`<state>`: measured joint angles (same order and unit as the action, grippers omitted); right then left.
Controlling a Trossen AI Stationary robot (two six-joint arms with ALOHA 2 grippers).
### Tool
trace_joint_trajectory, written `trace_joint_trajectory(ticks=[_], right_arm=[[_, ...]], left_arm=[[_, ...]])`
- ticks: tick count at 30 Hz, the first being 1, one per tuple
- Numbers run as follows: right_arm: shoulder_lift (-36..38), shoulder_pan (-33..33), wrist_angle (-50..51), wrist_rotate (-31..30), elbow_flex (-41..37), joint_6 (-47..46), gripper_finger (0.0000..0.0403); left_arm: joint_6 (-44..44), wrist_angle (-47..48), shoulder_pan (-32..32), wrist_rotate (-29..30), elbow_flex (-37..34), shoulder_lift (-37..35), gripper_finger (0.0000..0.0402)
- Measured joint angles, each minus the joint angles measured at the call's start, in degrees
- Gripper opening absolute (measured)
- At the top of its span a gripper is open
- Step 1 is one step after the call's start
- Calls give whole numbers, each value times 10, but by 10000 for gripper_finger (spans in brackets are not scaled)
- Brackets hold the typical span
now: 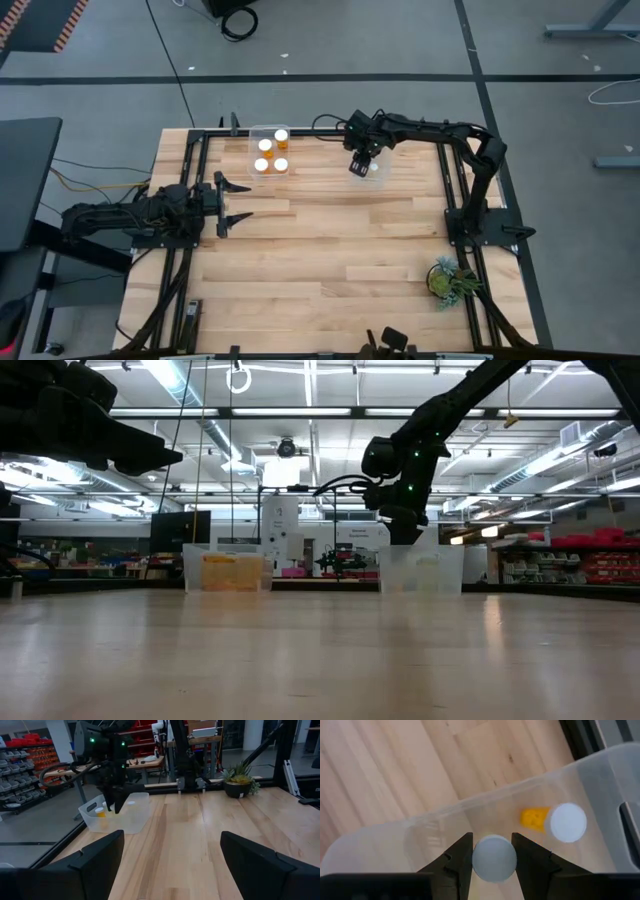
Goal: Pick and place medicine bottles into bin by pill shape (circle, oval)
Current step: Put the small yellow pill bottle into the right transparent bin
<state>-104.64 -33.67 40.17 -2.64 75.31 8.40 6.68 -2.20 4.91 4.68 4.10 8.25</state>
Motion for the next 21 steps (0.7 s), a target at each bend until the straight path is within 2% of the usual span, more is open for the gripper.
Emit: trace_joint_trajectory(ticks=[21], right_arm=[[0, 0, 18, 2, 0, -5, 154]], left_arm=[[0, 0, 0, 0, 0, 0, 341]])
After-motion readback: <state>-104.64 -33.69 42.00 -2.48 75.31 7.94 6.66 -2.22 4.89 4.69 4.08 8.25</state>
